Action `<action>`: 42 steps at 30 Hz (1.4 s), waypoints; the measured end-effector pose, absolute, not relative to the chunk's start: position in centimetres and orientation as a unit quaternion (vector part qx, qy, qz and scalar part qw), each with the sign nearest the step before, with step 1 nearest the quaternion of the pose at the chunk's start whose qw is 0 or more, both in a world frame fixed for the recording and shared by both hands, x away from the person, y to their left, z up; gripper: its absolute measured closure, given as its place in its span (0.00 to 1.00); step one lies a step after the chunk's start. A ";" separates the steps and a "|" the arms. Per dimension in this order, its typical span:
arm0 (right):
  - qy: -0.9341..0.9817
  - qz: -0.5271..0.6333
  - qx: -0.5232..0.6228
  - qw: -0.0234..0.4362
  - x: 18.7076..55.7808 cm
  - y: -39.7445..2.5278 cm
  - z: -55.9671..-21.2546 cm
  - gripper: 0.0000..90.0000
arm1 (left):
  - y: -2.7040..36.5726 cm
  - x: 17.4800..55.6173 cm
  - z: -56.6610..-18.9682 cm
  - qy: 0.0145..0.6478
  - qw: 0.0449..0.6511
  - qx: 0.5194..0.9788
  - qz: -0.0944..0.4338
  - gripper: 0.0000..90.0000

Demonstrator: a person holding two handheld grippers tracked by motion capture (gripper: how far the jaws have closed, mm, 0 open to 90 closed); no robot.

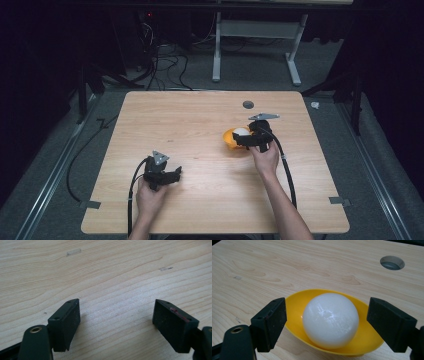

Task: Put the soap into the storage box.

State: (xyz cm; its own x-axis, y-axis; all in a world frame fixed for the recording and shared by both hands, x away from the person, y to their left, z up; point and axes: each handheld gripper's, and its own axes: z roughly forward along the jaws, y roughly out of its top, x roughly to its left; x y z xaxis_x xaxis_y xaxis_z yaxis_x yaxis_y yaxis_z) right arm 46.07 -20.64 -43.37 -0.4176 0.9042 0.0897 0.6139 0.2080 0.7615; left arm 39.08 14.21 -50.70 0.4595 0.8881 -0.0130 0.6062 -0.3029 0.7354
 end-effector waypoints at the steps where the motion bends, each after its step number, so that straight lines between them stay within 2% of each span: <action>1: 0.753 0.376 0.504 0.194 46.0 -20.7 -43.3 0.19 | 14.2 39.1 -50.7 0.478 0.346 0.781 0.204 0.25; 26: 0.747 0.393 0.494 0.210 43.6 -22.0 -41.1 0.20 | 14.2 39.1 -50.7 0.478 0.346 0.781 0.203 0.25; 42: 0.723 0.413 0.507 0.220 41.1 -24.8 -41.6 0.21 | 14.2 39.1 -50.7 0.478 0.346 0.781 0.204 0.25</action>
State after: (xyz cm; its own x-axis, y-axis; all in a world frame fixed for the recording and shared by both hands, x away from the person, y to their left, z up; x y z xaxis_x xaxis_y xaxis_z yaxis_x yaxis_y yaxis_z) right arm 41.09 -24.79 -41.55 -0.3886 0.9158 0.1016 0.5524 0.1433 0.8211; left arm 39.10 14.20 -50.70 0.4592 0.8882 -0.0130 0.6063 -0.3026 0.7354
